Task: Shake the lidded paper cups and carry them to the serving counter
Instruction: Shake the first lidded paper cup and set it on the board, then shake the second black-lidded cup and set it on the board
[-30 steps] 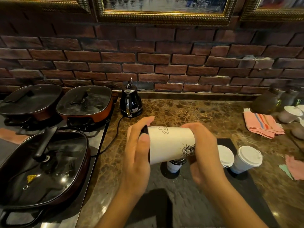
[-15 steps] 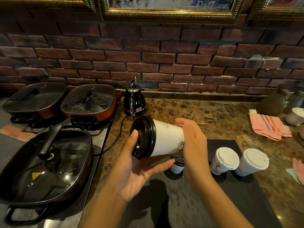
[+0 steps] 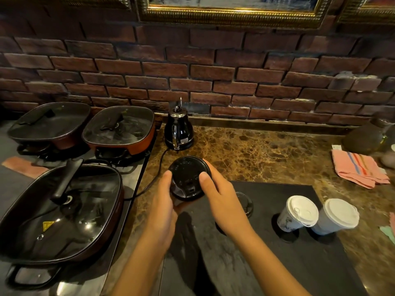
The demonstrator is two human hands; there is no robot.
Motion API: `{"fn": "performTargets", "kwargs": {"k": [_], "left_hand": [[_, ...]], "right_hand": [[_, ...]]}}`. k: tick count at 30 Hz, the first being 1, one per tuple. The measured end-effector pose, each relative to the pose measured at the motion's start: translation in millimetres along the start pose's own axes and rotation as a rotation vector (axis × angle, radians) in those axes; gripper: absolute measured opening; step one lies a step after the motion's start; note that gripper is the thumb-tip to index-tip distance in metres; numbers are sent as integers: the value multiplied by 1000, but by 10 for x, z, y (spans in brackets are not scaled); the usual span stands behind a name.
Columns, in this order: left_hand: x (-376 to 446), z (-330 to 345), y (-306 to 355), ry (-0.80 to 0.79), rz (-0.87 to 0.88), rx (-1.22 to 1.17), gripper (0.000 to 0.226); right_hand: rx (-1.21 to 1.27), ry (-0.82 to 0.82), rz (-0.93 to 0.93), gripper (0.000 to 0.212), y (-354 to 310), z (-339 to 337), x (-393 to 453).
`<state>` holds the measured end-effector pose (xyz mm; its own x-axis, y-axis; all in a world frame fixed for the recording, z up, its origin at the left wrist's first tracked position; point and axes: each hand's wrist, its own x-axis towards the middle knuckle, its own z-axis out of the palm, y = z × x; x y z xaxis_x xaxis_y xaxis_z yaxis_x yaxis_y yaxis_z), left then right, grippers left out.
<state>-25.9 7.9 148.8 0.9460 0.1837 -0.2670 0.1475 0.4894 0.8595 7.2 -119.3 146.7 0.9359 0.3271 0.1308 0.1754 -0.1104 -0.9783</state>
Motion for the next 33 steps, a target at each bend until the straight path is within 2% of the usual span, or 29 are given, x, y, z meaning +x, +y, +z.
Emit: {"fn": "performTargets", "kwargs": {"k": [4,9,15,27,31,33], "left_hand": [[275,-179,-273,60,-53,127,42],[587,-413,-773,170,-147,246,24],[718,-529,-1117,200,-269,250,15],[688,-584,-1224,162,-286,318,31],[704,-587,-1186,161,-312,340,29],[712,-608,-1156,158,-300,375,26]], "right_hand": [[90,20,124,33,400,33,124],[165,103,377,33,1132,178,137],[330,171,605,31,1577,250,75],[352,183,655,29,1663,272,43],[240,209,667,48,1597,258,46],[104,180,630,57,1452,201,31]]}}
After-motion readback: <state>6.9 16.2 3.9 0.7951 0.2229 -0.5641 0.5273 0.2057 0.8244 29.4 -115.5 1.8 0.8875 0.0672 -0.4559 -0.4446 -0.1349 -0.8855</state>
